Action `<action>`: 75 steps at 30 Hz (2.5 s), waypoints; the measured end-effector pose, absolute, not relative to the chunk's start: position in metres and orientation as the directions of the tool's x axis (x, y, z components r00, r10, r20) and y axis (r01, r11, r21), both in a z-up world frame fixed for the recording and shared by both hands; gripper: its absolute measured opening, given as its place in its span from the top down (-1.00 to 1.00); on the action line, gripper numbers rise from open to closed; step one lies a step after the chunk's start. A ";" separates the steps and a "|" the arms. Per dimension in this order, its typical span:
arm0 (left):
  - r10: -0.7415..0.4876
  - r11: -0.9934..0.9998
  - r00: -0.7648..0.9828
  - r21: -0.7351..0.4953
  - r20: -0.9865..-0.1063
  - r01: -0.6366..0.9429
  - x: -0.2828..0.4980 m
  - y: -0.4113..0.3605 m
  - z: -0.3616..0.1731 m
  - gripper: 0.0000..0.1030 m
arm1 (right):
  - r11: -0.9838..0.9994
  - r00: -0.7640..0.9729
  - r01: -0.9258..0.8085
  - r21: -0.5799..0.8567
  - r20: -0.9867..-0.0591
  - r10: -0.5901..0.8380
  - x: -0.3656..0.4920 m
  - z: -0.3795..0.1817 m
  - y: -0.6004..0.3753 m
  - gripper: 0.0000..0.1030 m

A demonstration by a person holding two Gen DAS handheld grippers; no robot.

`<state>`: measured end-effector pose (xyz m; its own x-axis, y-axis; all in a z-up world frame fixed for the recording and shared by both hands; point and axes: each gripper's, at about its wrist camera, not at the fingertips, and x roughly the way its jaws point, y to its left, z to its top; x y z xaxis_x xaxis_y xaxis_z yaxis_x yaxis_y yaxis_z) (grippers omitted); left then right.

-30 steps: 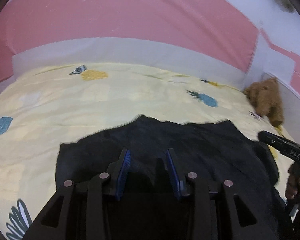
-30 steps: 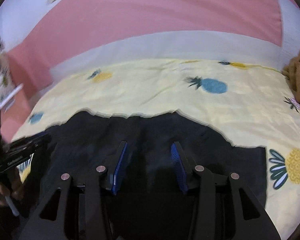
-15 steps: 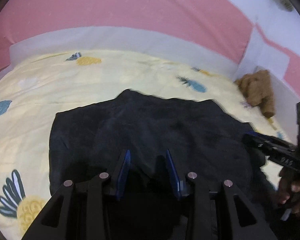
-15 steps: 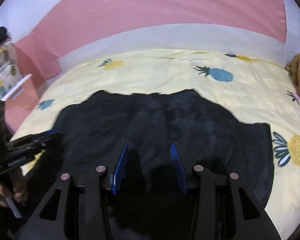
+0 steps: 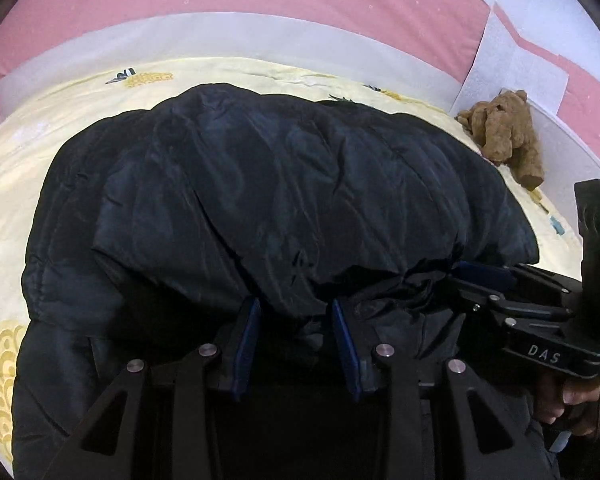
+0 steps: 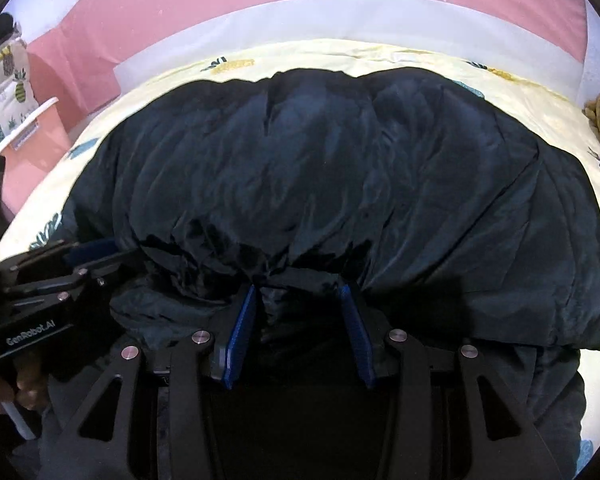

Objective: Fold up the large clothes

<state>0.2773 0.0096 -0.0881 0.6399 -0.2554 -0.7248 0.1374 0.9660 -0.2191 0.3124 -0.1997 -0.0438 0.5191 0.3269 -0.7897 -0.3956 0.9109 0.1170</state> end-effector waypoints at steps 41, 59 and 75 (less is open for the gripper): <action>-0.119 0.984 0.705 -0.179 -0.699 -0.011 0.067 0.078 -0.051 0.26 | 0.956 0.579 -0.216 0.198 -0.762 0.289 0.130 0.002 -0.330 -0.30; -0.103 0.951 0.674 -0.270 -0.732 -0.149 0.016 0.137 -0.088 0.02 | 0.957 0.556 -0.033 0.287 -0.791 0.256 0.109 -0.011 -0.406 -0.33; -0.135 0.965 0.664 -0.249 -0.735 -0.078 -0.001 0.109 -0.097 0.09 | 0.868 0.464 0.017 0.497 -0.772 0.433 0.078 -0.031 -0.424 0.47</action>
